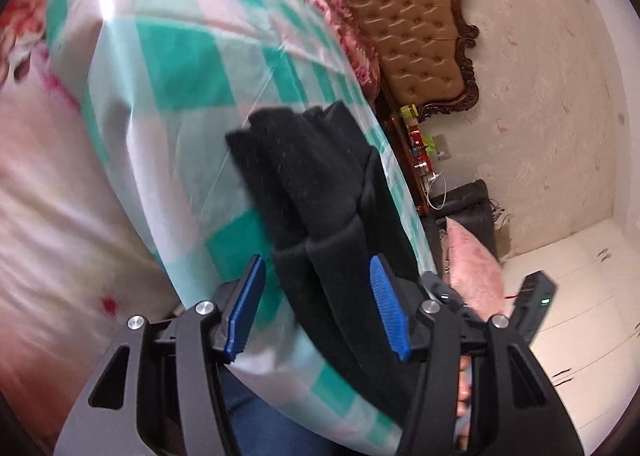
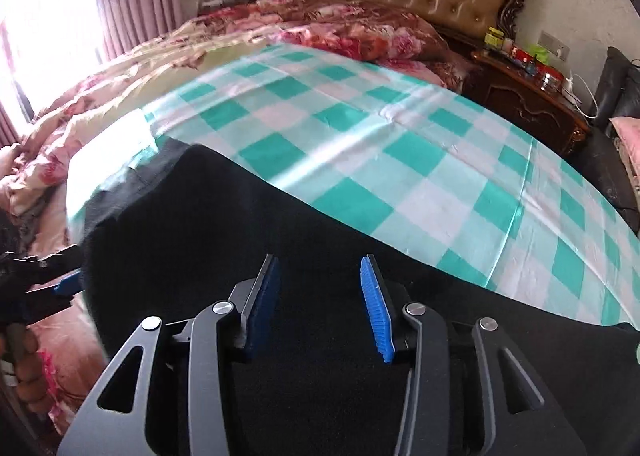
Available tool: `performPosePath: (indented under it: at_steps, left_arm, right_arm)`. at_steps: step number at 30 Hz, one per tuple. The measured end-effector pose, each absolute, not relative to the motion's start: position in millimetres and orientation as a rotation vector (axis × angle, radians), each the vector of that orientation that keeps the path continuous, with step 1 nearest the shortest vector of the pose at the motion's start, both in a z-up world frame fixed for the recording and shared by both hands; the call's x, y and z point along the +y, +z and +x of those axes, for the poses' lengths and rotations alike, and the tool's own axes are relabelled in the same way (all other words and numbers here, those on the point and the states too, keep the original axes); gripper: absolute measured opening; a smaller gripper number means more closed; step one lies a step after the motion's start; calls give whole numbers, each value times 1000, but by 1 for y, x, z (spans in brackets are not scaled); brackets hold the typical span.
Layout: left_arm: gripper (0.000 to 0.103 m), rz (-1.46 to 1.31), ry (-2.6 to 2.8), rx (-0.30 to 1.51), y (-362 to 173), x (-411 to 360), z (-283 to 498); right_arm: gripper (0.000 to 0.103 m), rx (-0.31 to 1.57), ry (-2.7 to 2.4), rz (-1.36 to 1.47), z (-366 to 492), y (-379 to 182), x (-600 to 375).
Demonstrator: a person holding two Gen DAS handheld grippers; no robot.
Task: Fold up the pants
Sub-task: 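Grasp the cuff end again with the left gripper and lift it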
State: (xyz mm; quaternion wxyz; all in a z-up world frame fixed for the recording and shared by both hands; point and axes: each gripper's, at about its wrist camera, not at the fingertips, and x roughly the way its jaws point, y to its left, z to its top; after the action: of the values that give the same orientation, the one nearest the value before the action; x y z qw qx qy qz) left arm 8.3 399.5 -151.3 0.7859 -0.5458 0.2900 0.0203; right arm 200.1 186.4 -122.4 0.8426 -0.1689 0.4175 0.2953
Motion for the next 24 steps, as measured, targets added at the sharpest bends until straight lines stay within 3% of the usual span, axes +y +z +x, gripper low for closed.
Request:
performPosePath:
  at_steps: [9, 12, 15, 18, 24]
  left_arm:
    - [54, -1213, 18, 631, -161, 401, 25]
    - [36, -1229, 49, 621, -166, 405, 28]
    - [32, -1266, 29, 595, -171, 410, 25]
    - [33, -1265, 29, 592, -170, 409, 23]
    - [50, -1348, 24, 556, -172, 411, 14]
  right_arm:
    - [41, 911, 561, -389, 210, -148, 185]
    - [41, 913, 561, -361, 210, -145, 180]
    - [41, 895, 550, -308, 202, -131, 170]
    - [41, 878, 525, -281, 185, -114, 152]
    - [41, 910, 405, -279, 172, -118, 116]
